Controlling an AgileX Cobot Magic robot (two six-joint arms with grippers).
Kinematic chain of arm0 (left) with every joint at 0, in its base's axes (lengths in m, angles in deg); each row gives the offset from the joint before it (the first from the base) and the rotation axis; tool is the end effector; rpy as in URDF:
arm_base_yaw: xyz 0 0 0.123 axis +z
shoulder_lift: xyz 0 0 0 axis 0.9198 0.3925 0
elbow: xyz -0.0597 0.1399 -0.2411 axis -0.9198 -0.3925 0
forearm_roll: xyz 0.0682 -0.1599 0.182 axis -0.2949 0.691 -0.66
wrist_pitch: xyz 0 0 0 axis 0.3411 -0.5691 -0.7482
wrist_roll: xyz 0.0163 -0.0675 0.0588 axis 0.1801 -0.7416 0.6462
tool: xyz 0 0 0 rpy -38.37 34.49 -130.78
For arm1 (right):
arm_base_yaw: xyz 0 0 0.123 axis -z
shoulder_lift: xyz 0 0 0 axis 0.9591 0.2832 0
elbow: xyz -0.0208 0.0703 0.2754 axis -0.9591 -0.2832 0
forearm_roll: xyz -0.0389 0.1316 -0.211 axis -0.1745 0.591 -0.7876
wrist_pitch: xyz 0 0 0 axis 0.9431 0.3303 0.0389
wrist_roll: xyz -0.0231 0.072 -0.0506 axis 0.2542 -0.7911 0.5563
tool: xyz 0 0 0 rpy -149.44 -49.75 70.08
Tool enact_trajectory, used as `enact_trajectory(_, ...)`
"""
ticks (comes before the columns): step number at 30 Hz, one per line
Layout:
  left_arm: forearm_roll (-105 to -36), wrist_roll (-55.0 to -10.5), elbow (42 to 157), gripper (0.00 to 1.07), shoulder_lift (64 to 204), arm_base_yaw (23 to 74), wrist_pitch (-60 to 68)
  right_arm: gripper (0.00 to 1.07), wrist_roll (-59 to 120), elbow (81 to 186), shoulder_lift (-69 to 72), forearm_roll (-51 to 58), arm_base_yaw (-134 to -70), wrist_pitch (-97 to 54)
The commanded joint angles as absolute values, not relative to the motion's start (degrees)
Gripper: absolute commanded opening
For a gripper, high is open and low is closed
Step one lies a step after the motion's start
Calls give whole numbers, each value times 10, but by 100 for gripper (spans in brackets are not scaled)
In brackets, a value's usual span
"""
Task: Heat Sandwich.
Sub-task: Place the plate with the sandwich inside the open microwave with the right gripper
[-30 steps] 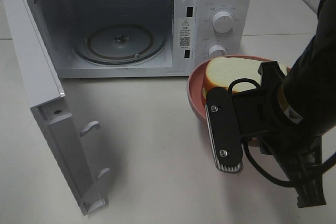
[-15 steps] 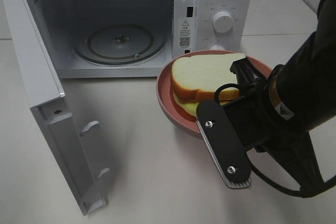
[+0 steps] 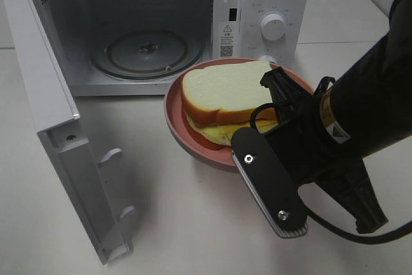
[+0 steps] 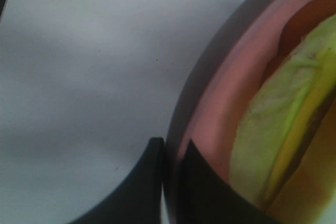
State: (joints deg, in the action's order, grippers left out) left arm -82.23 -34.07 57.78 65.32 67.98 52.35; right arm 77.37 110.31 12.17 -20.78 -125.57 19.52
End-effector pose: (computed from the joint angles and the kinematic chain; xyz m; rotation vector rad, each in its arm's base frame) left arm -0.0045 -0.0037 0.2785 0.0257 2.0207 -0.0146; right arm 0.1731 0.1843 0.2219 -2.3561 1.3629 -0.4445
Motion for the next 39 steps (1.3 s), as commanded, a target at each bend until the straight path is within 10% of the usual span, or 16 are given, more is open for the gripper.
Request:
enact_trajectory(1, -822, -344, 577, 101, 637, 677, 523, 4, 837, 1104, 115, -202, -1256, 179)
enact_trajectory(39, -822, -344, 577, 101, 637, 677, 523, 0, 1013, 1221, 266, -90, -1182, 92)
